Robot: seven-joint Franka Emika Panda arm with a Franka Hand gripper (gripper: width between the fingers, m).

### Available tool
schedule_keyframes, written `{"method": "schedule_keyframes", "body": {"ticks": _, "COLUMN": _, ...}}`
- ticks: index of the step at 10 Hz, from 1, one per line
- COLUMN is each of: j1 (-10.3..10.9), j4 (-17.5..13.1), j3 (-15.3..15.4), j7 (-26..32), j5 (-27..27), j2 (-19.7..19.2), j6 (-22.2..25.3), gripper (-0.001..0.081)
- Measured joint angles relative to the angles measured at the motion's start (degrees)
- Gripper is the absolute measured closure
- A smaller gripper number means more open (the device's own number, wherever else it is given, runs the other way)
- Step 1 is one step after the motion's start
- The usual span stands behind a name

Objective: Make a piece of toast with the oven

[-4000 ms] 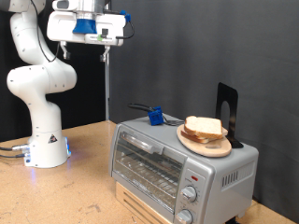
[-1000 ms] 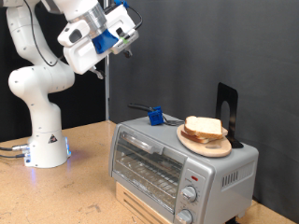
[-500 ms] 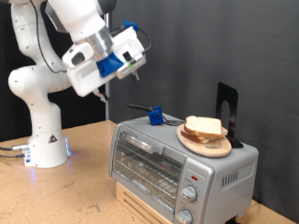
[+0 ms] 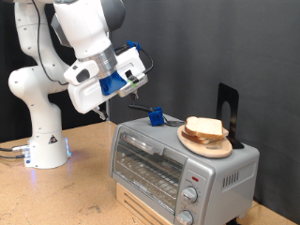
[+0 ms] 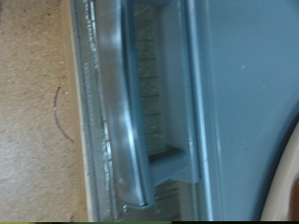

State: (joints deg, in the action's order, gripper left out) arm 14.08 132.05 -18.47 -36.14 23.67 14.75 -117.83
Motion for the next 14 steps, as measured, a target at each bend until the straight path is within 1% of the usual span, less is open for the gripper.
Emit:
{"method": "schedule_keyframes", "body": {"ticks": 1, "j1": 0.0, "j4": 0.5, "j3": -0.1, "j7": 0.6, "j5": 0.4, "j2": 0.0, "j6": 0.5, "gripper": -0.0002}}
{"method": "schedule_keyframes", "body": {"ticks": 3, "j1": -0.1, "j4": 2.9, "j3": -0.2, "j7": 0.8, "j5": -0.7, "j2": 0.0, "j6": -0.3, "gripper": -0.0002}}
{"method": "schedule_keyframes", "body": {"ticks": 5, "j1": -0.1, "j4": 5.9, "j3": -0.2, "j7": 0.8, "j5": -1.6, "j2": -0.3, "j6": -3.8, "gripper": -0.0002}}
{"method": "schedule_keyframes", "body": {"ticks": 7, "j1": -0.1, "j4": 8.3, "j3": 0.0, "j7": 0.8, "j5": -1.4, "j2": -1.6, "j6": -8.5, "gripper": -0.0002}}
{"method": "schedule_keyframes", "body": {"ticks": 10, "j1": 0.8, "j4": 9.6, "j3": 0.6, "j7": 1.7, "j5": 0.9, "j2": -4.3, "j6": -13.1, "gripper": -0.0002}}
{"method": "schedule_keyframes", "body": {"ticks": 11, "j1": 1.2, "j4": 9.9, "j3": 0.9, "j7": 2.3, "j5": 1.7, "j2": -4.8, "j6": -13.8, "gripper": -0.0002}}
{"method": "schedule_keyframes", "body": {"ticks": 14, "j1": 1.4, "j4": 10.8, "j3": 1.4, "j7": 2.5, "j5": 1.6, "j2": -5.1, "j6": -13.9, "gripper": -0.0002}}
